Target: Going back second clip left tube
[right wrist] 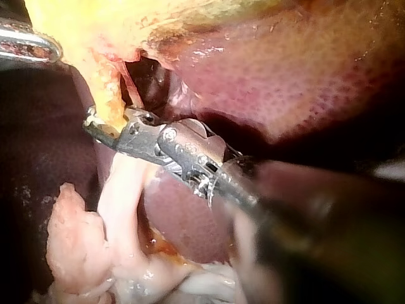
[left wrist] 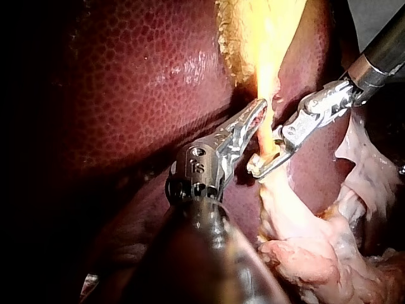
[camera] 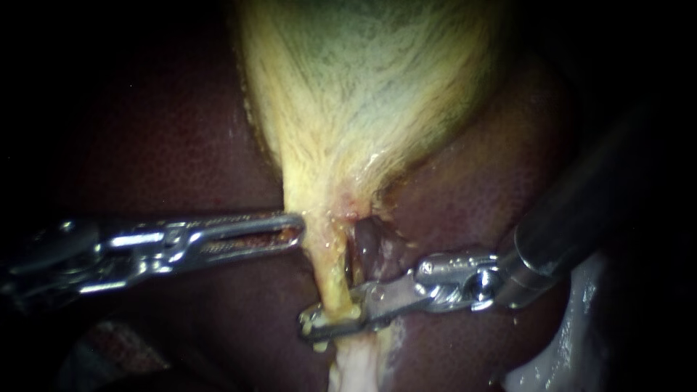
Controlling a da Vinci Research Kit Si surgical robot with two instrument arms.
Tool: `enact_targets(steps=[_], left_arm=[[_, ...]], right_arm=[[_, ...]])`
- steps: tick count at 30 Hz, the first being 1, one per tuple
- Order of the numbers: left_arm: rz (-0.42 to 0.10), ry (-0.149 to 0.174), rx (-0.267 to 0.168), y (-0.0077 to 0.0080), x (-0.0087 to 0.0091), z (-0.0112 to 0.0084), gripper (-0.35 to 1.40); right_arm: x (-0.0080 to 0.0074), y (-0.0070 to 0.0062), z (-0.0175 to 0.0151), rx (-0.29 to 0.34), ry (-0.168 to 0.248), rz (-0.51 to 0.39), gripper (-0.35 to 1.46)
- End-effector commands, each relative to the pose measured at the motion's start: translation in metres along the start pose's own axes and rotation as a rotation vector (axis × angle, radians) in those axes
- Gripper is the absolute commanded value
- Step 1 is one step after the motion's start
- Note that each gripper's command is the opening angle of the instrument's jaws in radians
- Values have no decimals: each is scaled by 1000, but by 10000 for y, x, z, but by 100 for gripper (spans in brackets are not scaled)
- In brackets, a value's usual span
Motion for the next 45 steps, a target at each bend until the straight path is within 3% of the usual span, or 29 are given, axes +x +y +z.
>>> enact_targets(steps=[1, 7, 14, 18, 28, 33, 40, 45], left_arm=[[0, 0, 1, 0, 0, -1, -35], [0, 0, 1, 0, 0, -1, -35], [1, 0, 1, 0, 0, -2, -35], [1, 1, 1, 0, 0, -2, -35], [1, 1, 1, 1, 0, -2, -35], [0, 0, 0, -1, 0, 0, -35], [0, 0, 0, -1, -1, 0, -35], [0, 0, 0, 0, 0, -1, -35]], right_arm=[[0, 0, 0, 0, 0, 0, -35], [-1, 0, 1, 3, 8, -2, -35], [3, -7, 5, 24, 92, -1, 39], [4, -10, 5, 29, 105, -9, 49], [6, -10, 7, -16, 123, -113, 59], [12, -8, 24, -26, 123, -154, 60], [1, -16, 42, -3, 98, -359, 60], [-7, -19, 39, 25, 87, -454, 60]])
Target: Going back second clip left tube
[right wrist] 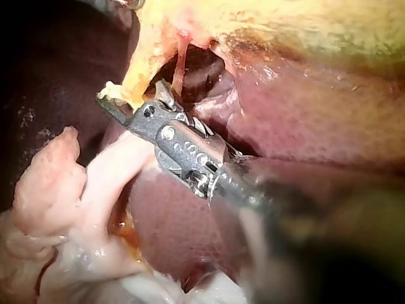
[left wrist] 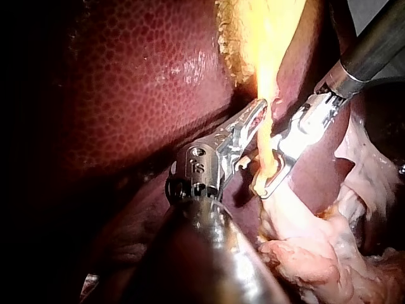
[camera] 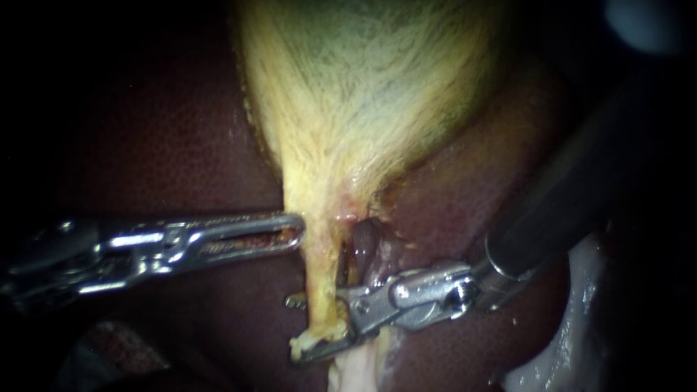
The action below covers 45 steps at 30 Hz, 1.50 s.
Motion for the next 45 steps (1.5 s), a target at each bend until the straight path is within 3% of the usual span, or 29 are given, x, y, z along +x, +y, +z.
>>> enact_targets(steps=[1, 10, 20, 29, 35, 41, 45], left_arm=[[0, 0, 1, 0, 0, -1, -35], [1, 1, 1, 1, 0, -1, -35], [1, 1, 2, 2, 1, -2, -35], [1, 1, 2, 3, 1, -3, -35], [1, 1, 2, 3, 1, -3, -35], [1, 1, 2, 3, 1, -3, -35], [1, 2, 2, 3, 1, -3, -35]], right_arm=[[0, -2, -3, 9, -1, -10, 60], [1, -8, -9, 24, 1, -21, 60], [9, -6, -28, 36, 8, -23, 60], [11, -22, -24, 47, 6, -33, 60], [11, -14, -28, 48, 8, -30, 59], [8, 9, -45, -25, 3, -15, 58], [5, 17, -56, -45, 3, -7, 58]])
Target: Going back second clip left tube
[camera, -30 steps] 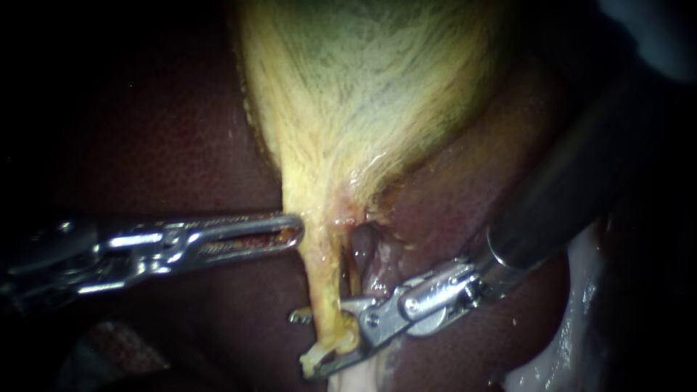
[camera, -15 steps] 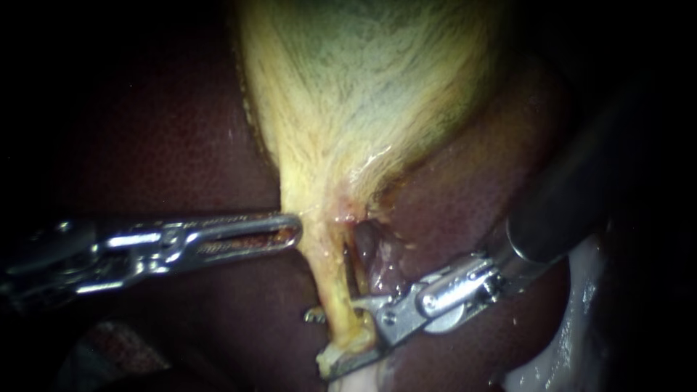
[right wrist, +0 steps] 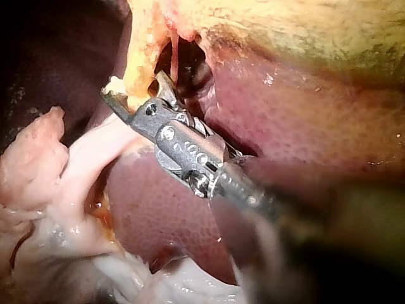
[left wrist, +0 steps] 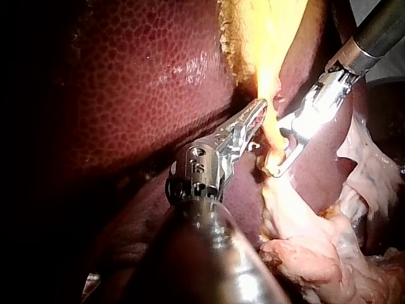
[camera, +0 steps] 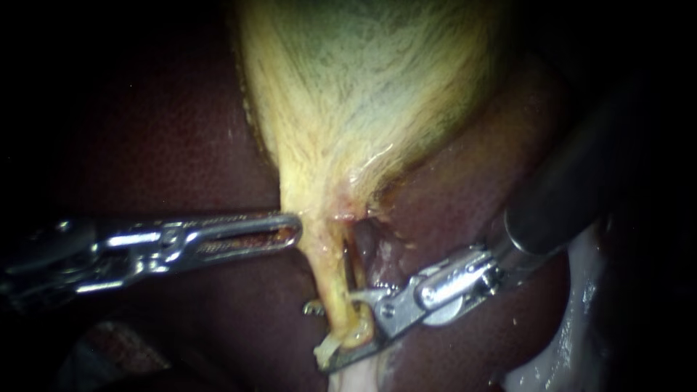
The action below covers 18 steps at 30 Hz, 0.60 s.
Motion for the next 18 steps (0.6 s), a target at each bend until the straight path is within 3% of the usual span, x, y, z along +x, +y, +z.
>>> enact_targets(steps=[1, 11, 18], left_arm=[[0, 0, 0, 0, 0, 0, -35], [0, 0, 0, 0, 0, 0, -35], [0, 0, -1, 0, 0, 1, -35]], right_arm=[[0, 1, -2, -3, 2, 9, 58], [1, -7, 7, -6, 1, 29, 59], [2, -34, 51, 49, -2, 32, 60]])
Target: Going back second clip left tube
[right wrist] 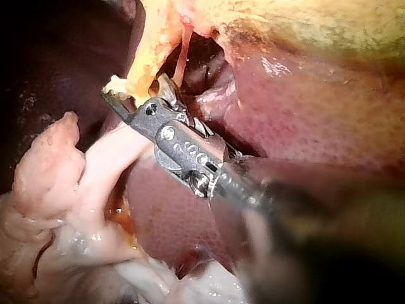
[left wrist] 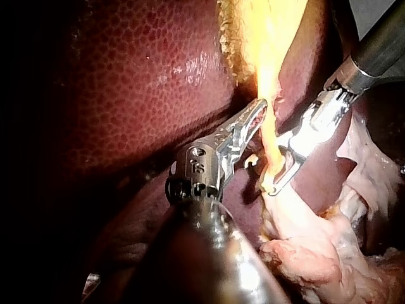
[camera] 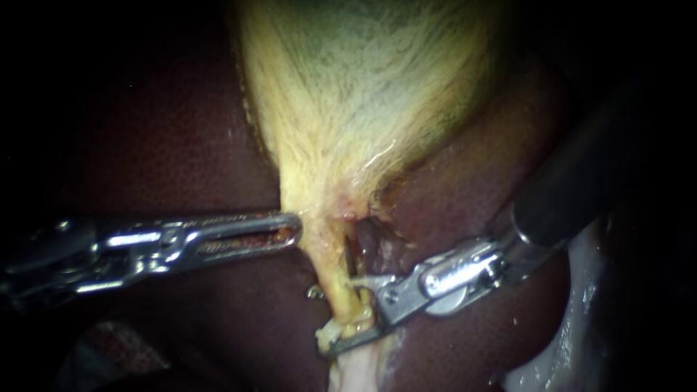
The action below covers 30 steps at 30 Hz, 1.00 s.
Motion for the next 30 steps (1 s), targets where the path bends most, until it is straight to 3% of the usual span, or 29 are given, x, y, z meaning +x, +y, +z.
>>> enact_targets(steps=[1, 4, 15, 30], left_arm=[[0, 0, -1, 0, 0, 0, -35], [0, 0, -1, 0, 0, 0, -35], [0, 0, -1, 0, 0, 0, -35], [0, 0, 0, 1, 1, -1, -35]], right_arm=[[0, -3, 4, 5, -3, -5, 60], [1, -4, 9, 10, -4, -8, 60], [-8, 18, -26, 15, 5, 8, 58], [5, 19, -88, -59, 13, 41, 58]])
